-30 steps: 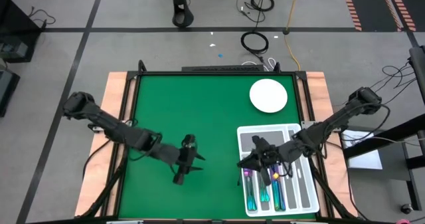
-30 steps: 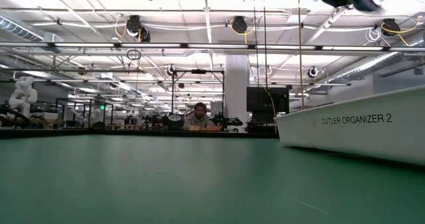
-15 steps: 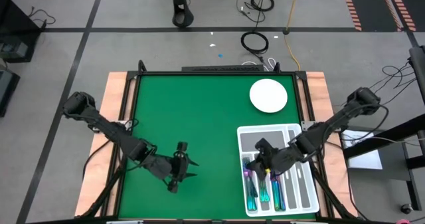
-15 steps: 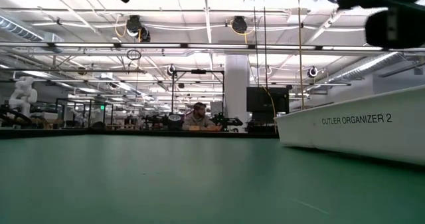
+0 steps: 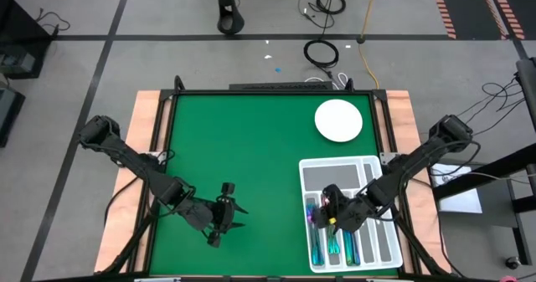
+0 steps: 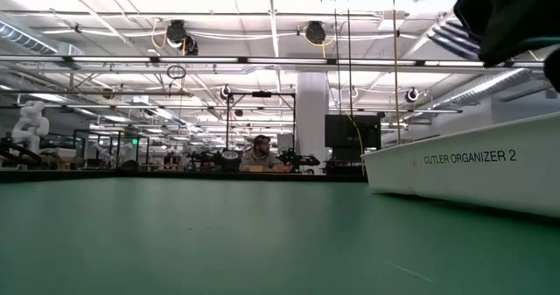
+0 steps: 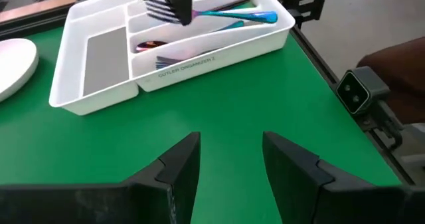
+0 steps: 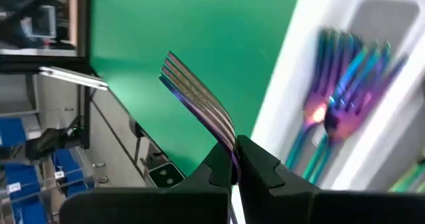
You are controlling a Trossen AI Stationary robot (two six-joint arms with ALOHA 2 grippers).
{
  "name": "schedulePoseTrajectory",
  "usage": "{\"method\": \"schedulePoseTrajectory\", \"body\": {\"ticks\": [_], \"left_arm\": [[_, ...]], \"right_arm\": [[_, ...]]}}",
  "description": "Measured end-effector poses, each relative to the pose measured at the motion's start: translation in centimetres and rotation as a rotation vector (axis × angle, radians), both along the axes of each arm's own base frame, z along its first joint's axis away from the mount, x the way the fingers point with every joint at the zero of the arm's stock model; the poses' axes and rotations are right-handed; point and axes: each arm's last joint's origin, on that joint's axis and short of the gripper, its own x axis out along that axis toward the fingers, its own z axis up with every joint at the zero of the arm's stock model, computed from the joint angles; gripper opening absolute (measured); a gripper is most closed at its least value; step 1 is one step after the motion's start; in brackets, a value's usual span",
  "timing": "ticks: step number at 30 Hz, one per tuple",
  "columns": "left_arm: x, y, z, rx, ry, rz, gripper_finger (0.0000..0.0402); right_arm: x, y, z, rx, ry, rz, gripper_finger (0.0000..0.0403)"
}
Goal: Sort silverware
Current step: Put the fork into the utensil organizer, then return to Home Position
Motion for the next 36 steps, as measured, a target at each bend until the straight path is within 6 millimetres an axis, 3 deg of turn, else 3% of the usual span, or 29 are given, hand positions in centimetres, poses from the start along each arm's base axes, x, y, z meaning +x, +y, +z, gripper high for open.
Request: {"method": "schedulePoseTrajectory", "body": {"ticks": [10, 18, 36], "left_arm": [[0.0, 0.0, 0.0, 0.007, -0.001, -0.003, 0.0166], [0.0, 0.0, 0.0, 0.007, -0.001, -0.004, 0.0166], [0.0, 0.0, 0.0, 0.007, 0.0, -0.004, 0.0166]], "right_arm": [[0.5, 0.6, -1.8, 0.084, 0.091, -0.046, 0.0], [0.6, 0.6, -1.9, 0.086, 0.092, -0.048, 0.0002], [0.4, 0.3, -2.2, 0.011, 0.111, -0.032, 0.0047]]}}
